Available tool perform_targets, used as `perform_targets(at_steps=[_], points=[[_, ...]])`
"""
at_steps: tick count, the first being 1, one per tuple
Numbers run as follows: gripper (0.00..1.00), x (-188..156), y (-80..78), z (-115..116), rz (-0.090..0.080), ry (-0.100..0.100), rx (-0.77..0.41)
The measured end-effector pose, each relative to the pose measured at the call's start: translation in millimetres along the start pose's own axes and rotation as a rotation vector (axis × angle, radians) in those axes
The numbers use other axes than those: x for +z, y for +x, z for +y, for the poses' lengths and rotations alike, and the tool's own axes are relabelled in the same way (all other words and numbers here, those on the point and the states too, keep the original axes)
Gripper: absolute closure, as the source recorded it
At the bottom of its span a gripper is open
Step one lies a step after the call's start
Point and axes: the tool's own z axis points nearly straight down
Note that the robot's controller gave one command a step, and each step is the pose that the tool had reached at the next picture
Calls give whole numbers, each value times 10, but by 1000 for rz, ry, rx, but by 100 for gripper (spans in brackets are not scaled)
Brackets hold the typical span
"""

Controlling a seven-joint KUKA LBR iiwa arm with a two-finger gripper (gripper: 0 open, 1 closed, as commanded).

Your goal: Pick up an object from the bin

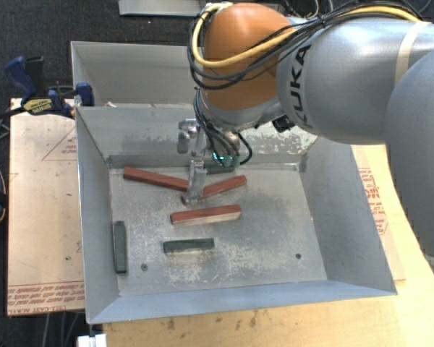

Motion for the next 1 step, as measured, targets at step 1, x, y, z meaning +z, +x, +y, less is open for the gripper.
perform_targets(at_steps=[1], points=[[0,-43,-17,-7,-7,-1,2]])
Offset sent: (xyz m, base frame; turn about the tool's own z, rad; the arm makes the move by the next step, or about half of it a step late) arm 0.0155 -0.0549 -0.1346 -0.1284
